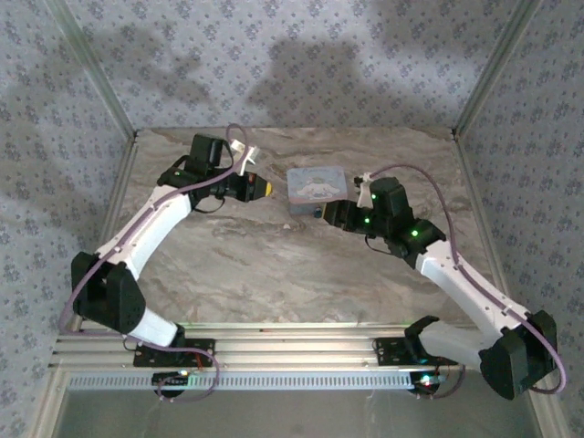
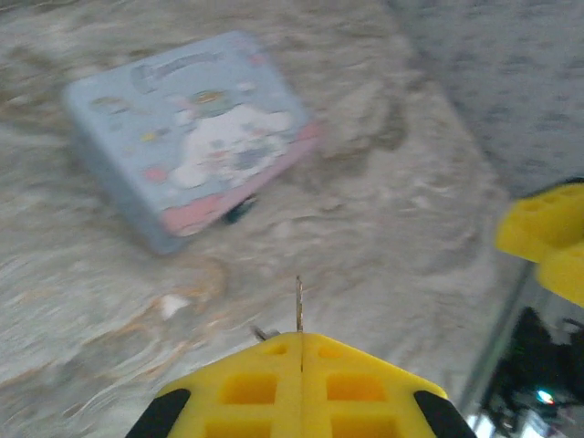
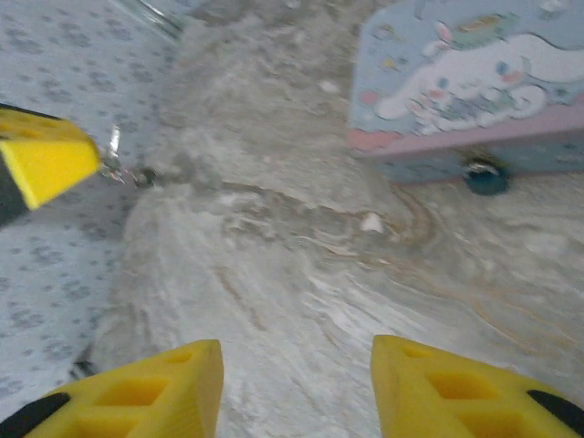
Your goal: Unlock a padlock with a key
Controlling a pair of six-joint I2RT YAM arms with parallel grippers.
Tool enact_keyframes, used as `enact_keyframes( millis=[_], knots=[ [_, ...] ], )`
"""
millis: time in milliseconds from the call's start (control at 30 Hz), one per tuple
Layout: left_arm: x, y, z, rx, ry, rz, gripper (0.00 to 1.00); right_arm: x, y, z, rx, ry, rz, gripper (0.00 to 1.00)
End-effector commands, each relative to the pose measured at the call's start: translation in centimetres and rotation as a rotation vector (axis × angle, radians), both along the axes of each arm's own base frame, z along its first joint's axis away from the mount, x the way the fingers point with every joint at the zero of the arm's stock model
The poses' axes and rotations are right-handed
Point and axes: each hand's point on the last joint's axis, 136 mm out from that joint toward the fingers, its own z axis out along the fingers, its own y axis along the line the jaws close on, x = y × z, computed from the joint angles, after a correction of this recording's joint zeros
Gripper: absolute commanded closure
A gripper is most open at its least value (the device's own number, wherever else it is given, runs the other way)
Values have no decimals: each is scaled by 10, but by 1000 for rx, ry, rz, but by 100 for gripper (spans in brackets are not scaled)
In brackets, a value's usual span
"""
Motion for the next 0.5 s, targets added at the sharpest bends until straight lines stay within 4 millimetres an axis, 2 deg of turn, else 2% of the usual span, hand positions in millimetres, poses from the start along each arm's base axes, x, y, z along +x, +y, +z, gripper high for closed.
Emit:
enact_keyframes(
  millis=[0,100,200,467],
  knots=[
    [-30,-16,39,-172,-80,-182,100,-3,15,46,128,-100,88,55],
    [-37,-17,50,-217,-121,-208,100,-6,23,70,196,-137,129,55],
    [-44,-18,60,-253,-159,-229,100,-7,30,86,251,-157,159,55],
    [-63,-23,81,-359,-187,-310,100,-12,52,109,351,-190,255,54]
  ],
)
